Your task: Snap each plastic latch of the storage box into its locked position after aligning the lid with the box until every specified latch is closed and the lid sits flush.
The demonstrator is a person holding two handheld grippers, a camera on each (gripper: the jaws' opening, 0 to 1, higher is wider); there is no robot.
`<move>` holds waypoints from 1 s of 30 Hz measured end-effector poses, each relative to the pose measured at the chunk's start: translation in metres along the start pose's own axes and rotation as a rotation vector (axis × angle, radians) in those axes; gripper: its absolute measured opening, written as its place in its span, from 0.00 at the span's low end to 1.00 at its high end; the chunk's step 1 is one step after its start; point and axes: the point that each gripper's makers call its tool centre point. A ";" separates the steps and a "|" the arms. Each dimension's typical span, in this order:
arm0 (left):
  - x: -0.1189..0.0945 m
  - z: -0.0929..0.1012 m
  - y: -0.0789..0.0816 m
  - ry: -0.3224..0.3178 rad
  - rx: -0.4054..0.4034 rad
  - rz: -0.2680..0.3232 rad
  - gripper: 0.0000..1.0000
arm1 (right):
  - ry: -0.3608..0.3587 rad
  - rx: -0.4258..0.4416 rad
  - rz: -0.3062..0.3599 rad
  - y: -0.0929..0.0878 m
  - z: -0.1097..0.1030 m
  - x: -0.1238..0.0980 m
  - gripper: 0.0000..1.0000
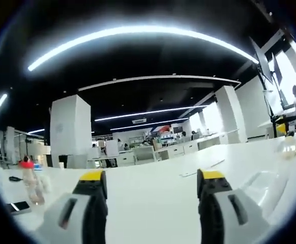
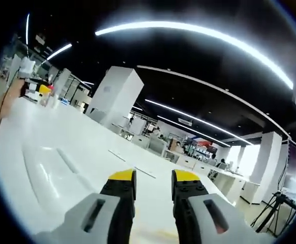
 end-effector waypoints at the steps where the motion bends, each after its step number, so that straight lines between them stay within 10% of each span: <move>1: 0.000 0.000 0.002 -0.003 -0.009 0.010 0.72 | -0.005 -0.002 0.001 0.001 0.000 0.000 0.27; 16: -0.002 -0.008 0.007 0.043 0.005 -0.002 0.71 | -0.020 0.013 0.044 0.011 0.001 -0.008 0.27; 30: -0.001 0.032 0.026 -0.087 -0.017 0.001 0.73 | -0.036 0.033 0.046 0.012 0.007 -0.013 0.27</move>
Point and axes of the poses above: the point that each gripper's makers call its tool centre point, and the gripper's own axes: x roughly forward along the fingers, z roughly to its right, y roughly out of its top, and after that the axes turned 3 degrees about x, right-handed
